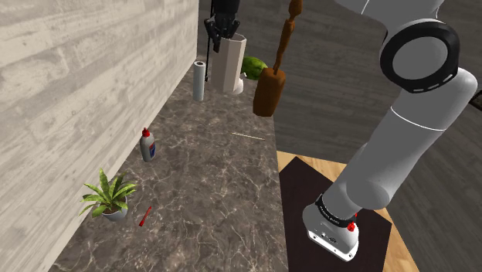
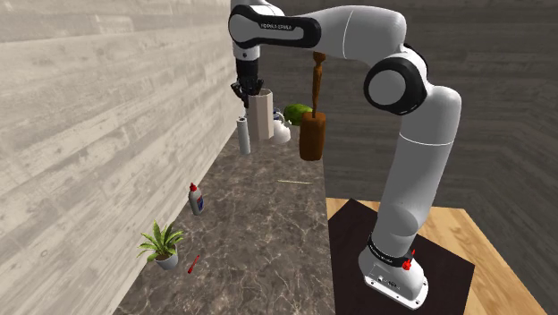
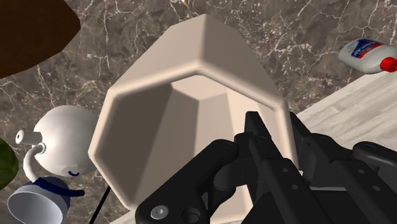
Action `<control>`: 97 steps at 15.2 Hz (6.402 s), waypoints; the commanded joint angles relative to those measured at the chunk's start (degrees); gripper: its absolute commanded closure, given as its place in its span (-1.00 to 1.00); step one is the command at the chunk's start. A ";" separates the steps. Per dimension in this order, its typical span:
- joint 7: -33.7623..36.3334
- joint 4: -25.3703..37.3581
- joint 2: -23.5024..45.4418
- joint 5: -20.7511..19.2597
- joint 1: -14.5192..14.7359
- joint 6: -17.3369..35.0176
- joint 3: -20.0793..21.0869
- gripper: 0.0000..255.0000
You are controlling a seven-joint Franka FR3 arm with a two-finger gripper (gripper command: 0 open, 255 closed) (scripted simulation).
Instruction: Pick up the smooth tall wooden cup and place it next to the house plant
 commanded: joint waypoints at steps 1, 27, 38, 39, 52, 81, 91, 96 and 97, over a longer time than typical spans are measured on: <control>1.07 -0.99 -1.21 -0.04 0.59 -0.22 0.48 1.00; 34.28 -15.64 -14.93 1.76 15.45 -0.26 18.95 1.00; 48.40 -11.42 -9.88 -0.26 21.07 -0.62 27.29 1.00; 48.36 -12.46 -10.13 -0.13 21.05 0.21 27.24 1.00; 48.32 -24.20 -11.82 0.71 21.05 10.51 27.03 1.00; 52.21 -41.69 -6.53 -2.92 21.33 32.32 28.02 1.00; 52.59 -42.29 -5.97 -3.36 21.35 33.38 28.05 -1.00; 52.59 -42.28 -5.95 -3.37 21.35 33.38 28.05 -1.00; 52.03 -41.32 -7.00 -2.57 21.36 31.57 28.06 -1.00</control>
